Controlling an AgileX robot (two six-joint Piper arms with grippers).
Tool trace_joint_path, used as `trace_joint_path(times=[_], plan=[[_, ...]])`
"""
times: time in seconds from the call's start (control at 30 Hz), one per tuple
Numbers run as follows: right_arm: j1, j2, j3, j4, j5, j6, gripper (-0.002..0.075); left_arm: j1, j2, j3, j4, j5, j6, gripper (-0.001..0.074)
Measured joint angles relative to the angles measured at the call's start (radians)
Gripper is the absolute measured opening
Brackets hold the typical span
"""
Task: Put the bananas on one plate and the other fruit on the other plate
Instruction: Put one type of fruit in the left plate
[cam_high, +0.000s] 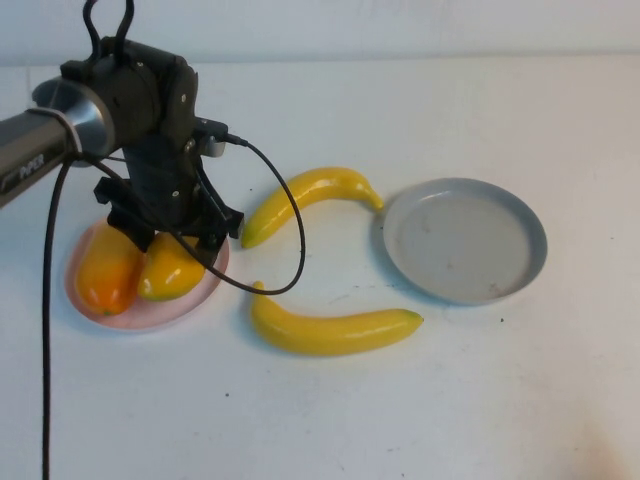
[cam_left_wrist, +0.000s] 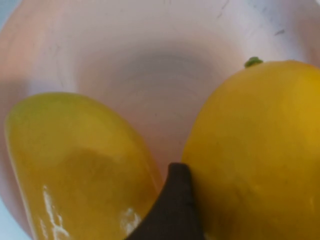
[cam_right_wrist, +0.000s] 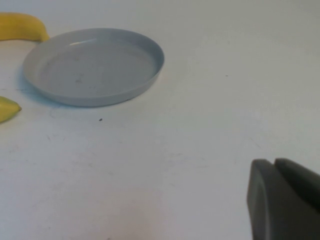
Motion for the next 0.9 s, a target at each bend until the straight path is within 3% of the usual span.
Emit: trace_joint_path(times=[0.2,0.43,0.53,0.63,0.7,0.8,0.9], plan=[[0.0,0.0,0.0,0.0,0.0,0.0,-0.0017,0.0,0.001,-0.005,0.0,0.02,-0.007,0.0664],[0.0,0.0,0.0,0.0,0.0,0.0,-0.0017,0.0,-0.002,-0.059,-0.044,0.052,-0.006,0.0653],[0.0,0.0,0.0,0.0,0.0,0.0,-0.0017,0.0,-0.022,-0.059,-0.063,0.053,0.001,0.0514],[0.0,0.0,0.0,0.0,0.0,0.0,-0.0017,0.0,-0.057,-0.057,-0.07,0.057,0.008,0.0241],[0.0,0.0,0.0,0.0,0.0,0.0,-0.0017,0.0,-0.092,-0.043,-0.07,0.059,0.023,0.0104],[0.0,0.0,0.0,0.0,0.0,0.0,-0.0017,0.0,-0.162,-0.001,-0.072,0.059,0.029,0.0033],[0.0,0.0,0.0,0.0,0.0,0.0,-0.0017,0.0,-0.264,0.086,-0.073,0.059,0.029,0.0011]])
